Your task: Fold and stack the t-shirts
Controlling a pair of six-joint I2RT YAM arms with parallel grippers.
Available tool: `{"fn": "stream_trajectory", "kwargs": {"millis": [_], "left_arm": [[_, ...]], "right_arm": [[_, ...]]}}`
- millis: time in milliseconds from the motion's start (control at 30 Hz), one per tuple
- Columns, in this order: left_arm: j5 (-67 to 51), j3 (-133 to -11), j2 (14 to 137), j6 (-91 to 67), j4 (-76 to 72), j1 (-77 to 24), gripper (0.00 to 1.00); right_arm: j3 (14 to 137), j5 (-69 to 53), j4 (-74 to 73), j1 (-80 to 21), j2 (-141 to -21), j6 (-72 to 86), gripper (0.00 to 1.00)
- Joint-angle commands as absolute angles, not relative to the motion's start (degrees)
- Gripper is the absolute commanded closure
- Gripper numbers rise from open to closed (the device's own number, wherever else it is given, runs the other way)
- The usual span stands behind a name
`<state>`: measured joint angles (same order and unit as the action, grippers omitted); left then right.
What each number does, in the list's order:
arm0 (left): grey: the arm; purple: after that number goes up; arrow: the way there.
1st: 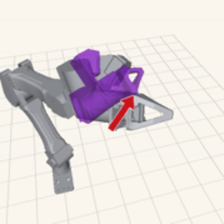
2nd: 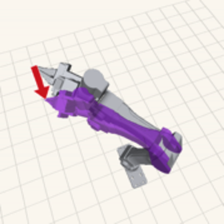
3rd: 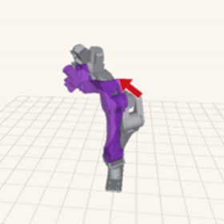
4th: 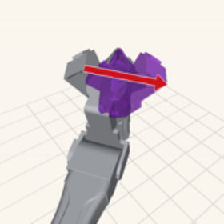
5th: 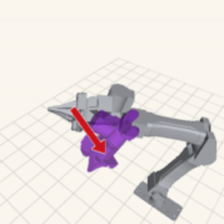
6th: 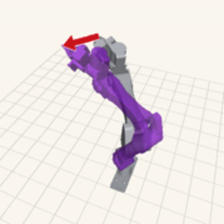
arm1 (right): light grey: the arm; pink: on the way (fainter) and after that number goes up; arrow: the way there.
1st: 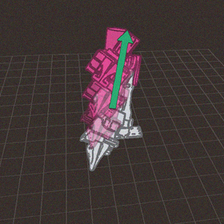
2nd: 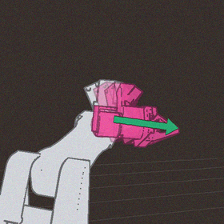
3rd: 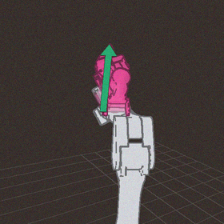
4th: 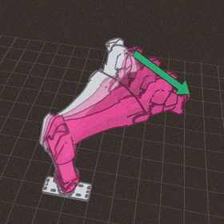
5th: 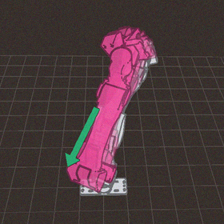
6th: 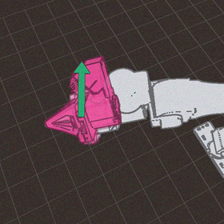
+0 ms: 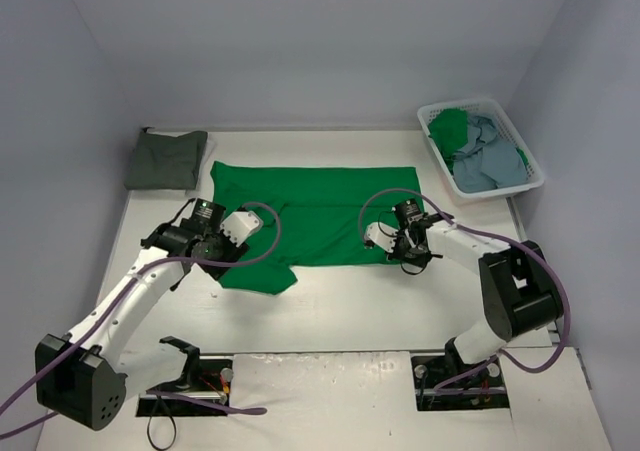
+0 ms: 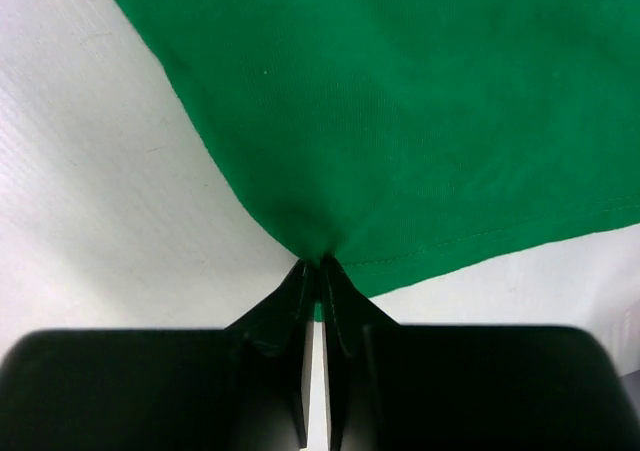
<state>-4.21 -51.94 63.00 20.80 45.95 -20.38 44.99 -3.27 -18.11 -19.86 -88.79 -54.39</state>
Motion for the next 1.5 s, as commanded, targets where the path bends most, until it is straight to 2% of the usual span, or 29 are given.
{"fn": "stream_trajectory", "kwargs": {"millis": [0,333,600,633,767,967,1167,1267,1300,1467], "left_arm": [[-7.2,-54.5,63.5,21.0,44.1,-21.3,0.54],[-10.9,-54.0,66.3,25.7,45.8,-28.6,0.51],[-8.3,-49.9,68.8,28.2,41.8,-32.5,0.48],[-7.9,-49.4,69.6,28.7,41.4,-33.0,0.40],[-5.2,-46.3,73.7,30.1,37.0,-34.0,0.36],[-4.6,-45.3,79.2,30.3,33.5,-34.2,0.31],[-3.9,-44.6,81.7,30.0,30.5,-34.4,0.31],[-4.7,-44.6,82.5,29.8,30.2,-34.3,0.47],[-5.0,-44.9,82.8,29.7,30.3,-34.3,0.59],[-5.5,-45.1,84.0,29.1,31.0,-34.3,0.87]], "right_arm": [[46.1,-4.1,-17.3,-19.4,-89.1,-54.7,1.00],[47.2,-4.5,-17.1,-16.8,-88.5,-54.1,1.00],[48.2,-4.0,-18.4,-15.7,-87.2,-53.3,1.00],[48.3,-3.9,-18.7,-15.6,-87.1,-53.3,1.00],[49.3,-3.5,-19.7,-15.6,-86.7,-53.0,1.00],[50.0,-3.1,-20.6,-15.6,-86.0,-52.9,1.00],[50.1,-3.3,-21.0,-15.7,-85.8,-52.6,1.00],[50.1,-3.1,-20.9,-15.7,-85.7,-52.7,1.00],[50.1,-3.0,-20.9,-15.7,-85.7,-52.8,1.00],[50.3,-3.1,-20.9,-15.7,-84.9,-52.8,1.00]]}}
